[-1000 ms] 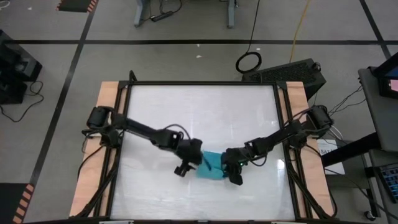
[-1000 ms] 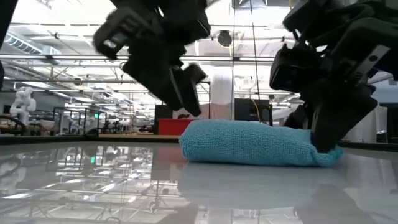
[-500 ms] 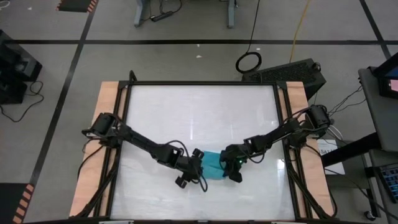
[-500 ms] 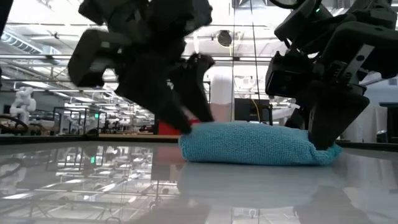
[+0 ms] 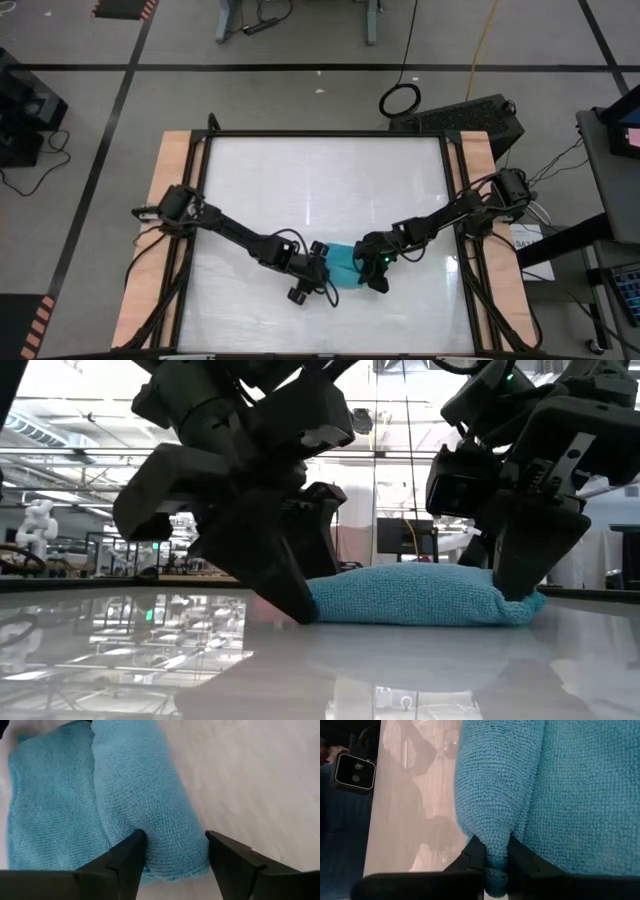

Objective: Roll towel
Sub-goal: Roll the blue towel

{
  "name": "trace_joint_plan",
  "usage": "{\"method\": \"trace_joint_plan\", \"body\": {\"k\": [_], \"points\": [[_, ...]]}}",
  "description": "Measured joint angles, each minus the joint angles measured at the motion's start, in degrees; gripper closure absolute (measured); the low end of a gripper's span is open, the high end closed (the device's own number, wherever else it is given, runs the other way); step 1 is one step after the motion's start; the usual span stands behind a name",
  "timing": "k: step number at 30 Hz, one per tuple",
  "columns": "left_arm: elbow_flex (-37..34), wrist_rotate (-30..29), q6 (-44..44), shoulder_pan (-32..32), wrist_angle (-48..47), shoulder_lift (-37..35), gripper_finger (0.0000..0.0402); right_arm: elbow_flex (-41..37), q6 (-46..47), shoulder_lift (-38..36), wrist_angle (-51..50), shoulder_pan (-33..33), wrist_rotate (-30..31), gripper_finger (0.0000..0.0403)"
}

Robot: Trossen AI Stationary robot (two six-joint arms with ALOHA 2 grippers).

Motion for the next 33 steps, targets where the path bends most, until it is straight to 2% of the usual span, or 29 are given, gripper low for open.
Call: {"method": "trace_joint_plan", "body": {"k": [4,8,11,12,16,18,22,25,33], "points": [[0.11,0.80,-3.31,1.04,0.93,0.91,0.0223,0.02,0.54,0.00,0.03,0.00,0.02,0.0371],[0.13,2.18,-3.31,2.52,1.56,1.03,0.0305,0.02,0.74,-0.50,-0.26,0.00,0.21,0.0355],[0.13,6.22,-3.05,4.03,2.01,1.05,0.0370,-0.02,-0.18,-2.09,-1.24,-0.02,1.01,0.0330],[0.12,7.95,-3.05,4.52,2.37,1.09,0.0377,-0.05,-0.95,-2.91,-1.84,-0.01,1.38,0.0318],[0.04,15.45,-3.52,6.56,4.04,1.30,0.0377,-0.12,-4.08,-7.29,-6.06,0.58,2.23,0.0258],[-0.06,21.33,-4.70,7.97,4.84,1.42,0.0377,-0.11,-5.85,-9.70,-9.10,1.58,3.57,0.0226],[-0.11,30.94,-7.68,10.92,5.33,1.46,0.0377,-0.11,-9.18,-13.73,-13.48,4.66,8.71,0.0182],[-0.13,35.73,-9.47,12.86,5.59,1.46,0.0377,-0.09,-11.62,-15.84,-14.13,7.40,13.21,0.0170],[-0.11,41.40,-13.32,16.22,6.94,1.94,0.0376,0.00,-20.26,-15.85,-8.79,15.18,24.41,0.0176]]}}
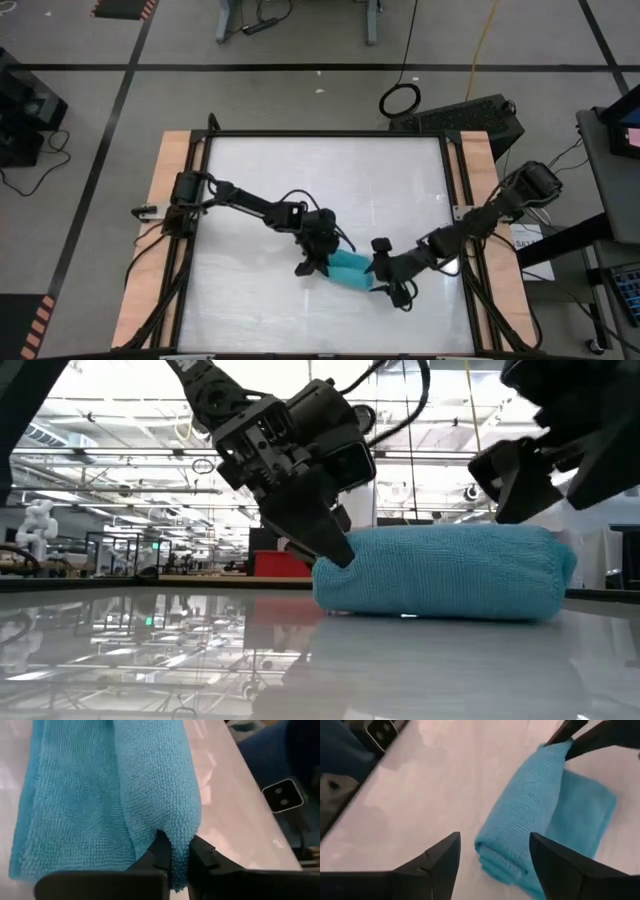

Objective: Roll towel
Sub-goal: Roll the blue towel

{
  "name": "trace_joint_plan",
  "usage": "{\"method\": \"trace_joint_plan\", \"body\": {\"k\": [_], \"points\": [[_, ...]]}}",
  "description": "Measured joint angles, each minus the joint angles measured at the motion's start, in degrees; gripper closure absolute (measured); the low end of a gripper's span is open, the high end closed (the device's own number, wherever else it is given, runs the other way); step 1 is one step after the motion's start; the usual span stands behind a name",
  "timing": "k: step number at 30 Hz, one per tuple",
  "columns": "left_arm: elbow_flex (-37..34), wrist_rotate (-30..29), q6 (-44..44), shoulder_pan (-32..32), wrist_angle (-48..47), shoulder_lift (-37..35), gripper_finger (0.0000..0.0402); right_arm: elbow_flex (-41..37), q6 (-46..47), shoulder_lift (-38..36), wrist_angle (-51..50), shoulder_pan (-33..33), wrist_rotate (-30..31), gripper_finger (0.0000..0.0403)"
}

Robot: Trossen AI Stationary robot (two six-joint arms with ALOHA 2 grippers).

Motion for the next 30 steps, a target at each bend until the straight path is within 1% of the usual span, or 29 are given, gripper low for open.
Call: {"method": "trace_joint_plan", "body": {"k": [5,10,16,19,21,23,25,27,30], "points": [[0.04,5.34,-5.44,1.46,1.94,2.79,0.0376,0.02,-0.68,2.11,-0.04,2.73,5.73,0.0179],[1.79,9.05,-8.82,2.24,3.45,5.44,0.0376,0.06,0.57,4.05,0.29,4.51,9.60,0.0180],[4.62,10.11,-10.63,2.85,2.54,6.42,0.0376,0.08,5.26,7.09,0.85,5.80,12.69,0.0180],[5.63,11.31,-12.89,3.74,2.13,6.61,0.0376,0.08,8.32,8.56,0.88,6.25,15.09,0.0180],[5.70,11.34,-14.34,4.43,2.16,6.62,0.0376,0.08,9.97,9.55,1.31,6.31,15.43,0.0182],[5.73,11.35,-15.74,5.05,2.12,6.60,0.0376,0.08,12.48,10.58,1.31,6.31,15.45,0.0194],[5.75,11.61,-15.91,5.54,1.68,6.56,0.0376,0.14,15.41,11.74,1.51,6.31,15.50,0.0215],[5.75,12.14,-16.33,5.81,1.67,6.56,0.0375,0.24,18.17,12.66,1.77,6.26,15.74,0.0248],[5.77,12.14,-16.79,5.88,1.79,6.56,0.0374,0.31,21.91,13.17,1.89,6.27,16.00,0.0310]]}}
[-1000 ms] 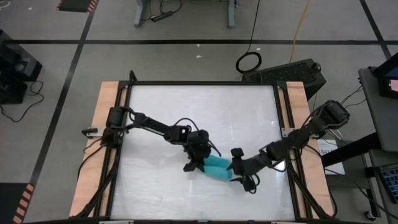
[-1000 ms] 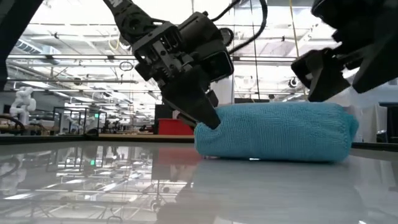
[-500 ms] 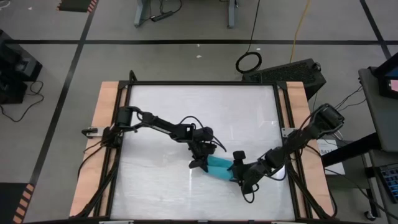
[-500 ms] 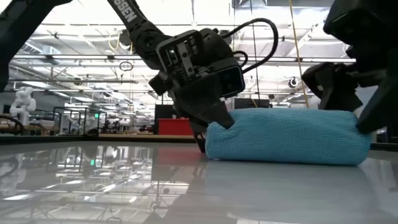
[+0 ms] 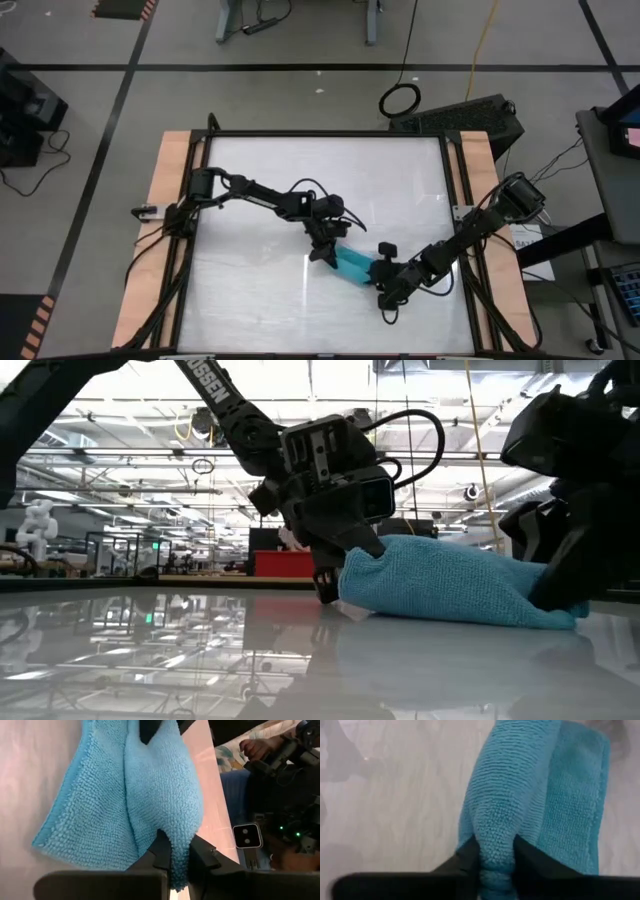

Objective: Roll towel
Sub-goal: Roll the blue towel

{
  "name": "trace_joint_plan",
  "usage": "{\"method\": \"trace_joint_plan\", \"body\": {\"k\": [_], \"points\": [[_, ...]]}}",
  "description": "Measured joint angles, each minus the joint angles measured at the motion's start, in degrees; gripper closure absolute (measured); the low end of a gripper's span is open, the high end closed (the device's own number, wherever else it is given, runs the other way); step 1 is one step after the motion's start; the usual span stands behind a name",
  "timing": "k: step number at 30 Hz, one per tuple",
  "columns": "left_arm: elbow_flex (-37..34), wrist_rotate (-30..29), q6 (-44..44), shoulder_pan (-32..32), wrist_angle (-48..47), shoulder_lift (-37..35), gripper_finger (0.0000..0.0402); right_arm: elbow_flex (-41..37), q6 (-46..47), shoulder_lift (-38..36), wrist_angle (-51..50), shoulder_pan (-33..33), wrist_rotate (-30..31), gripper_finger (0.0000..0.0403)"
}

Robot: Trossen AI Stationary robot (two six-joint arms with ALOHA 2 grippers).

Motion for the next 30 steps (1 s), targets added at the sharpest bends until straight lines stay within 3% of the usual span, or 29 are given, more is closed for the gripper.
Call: {"method": "trace_joint_plan", "body": {"k": [4,11,16,30], "points": [[0.00,-0.57,1.08,-0.16,0.01,-0.02,0.0349,-0.05,3.57,-0.32,-0.34,-0.01,-0.40,0.0385],[0.00,-1.61,5.79,-0.85,0.21,-0.02,0.0243,-1.11,11.96,-0.41,0.55,-0.03,-4.38,0.0371],[0.00,-2.70,8.65,-0.86,0.31,-1.11,0.0186,-4.14,18.61,-0.45,5.67,-0.03,-6.40,0.0385],[0.02,-21.06,28.93,-6.36,-6.88,-11.43,0.0176,-10.62,29.35,-0.34,18.72,-0.01,-7.21,0.0385]]}}
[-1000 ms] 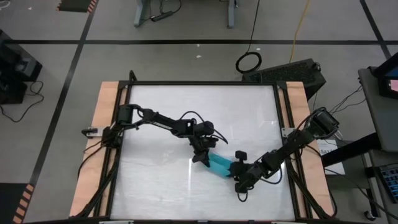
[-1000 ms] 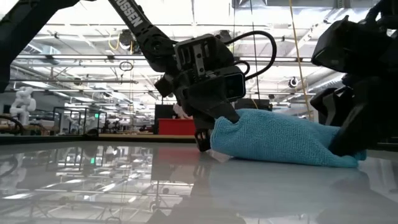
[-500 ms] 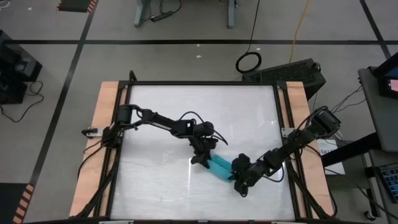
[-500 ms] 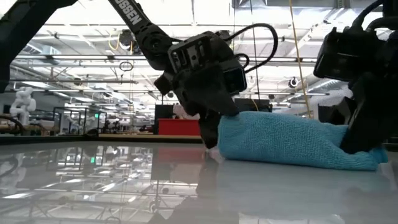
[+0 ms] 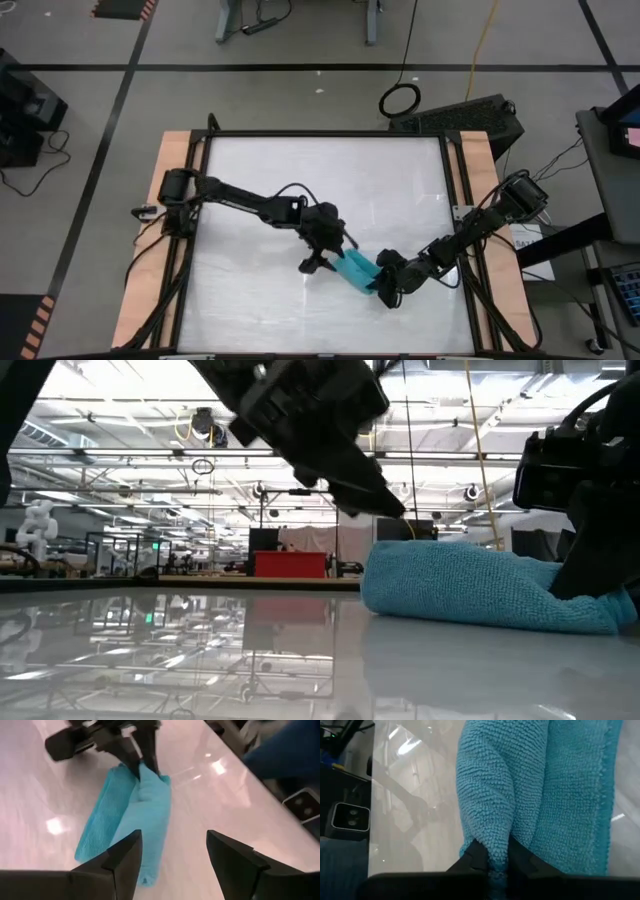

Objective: Roll towel
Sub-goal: Roll the blue towel

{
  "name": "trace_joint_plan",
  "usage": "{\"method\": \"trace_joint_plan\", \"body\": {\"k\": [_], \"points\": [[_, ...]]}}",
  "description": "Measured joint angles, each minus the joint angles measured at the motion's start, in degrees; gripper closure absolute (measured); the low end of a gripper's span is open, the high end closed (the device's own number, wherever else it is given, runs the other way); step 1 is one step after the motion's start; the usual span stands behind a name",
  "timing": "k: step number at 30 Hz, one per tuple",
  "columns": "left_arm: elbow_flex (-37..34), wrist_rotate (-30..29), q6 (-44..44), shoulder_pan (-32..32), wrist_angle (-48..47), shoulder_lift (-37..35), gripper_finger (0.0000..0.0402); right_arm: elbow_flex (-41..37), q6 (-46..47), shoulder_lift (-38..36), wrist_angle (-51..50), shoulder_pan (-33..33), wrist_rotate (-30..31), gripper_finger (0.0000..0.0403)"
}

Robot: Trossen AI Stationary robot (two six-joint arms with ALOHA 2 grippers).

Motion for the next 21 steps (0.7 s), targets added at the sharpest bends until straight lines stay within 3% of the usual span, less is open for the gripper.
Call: {"method": "trace_joint_plan", "body": {"k": [8,14,21], "points": [[0.02,-8.26,8.59,-4.86,-5.36,-0.70,0.0176,-0.77,0.13,-0.04,1.84,0.00,0.00,0.0385],[0.02,-16.56,16.42,-7.18,-3.36,-0.70,0.0175,-0.82,0.45,-0.04,2.07,0.01,0.00,0.0385],[-0.03,-17.49,21.79,-6.59,-1.06,1.13,0.0175,-0.88,0.85,-0.04,2.60,0.00,0.02,0.0385]]}}
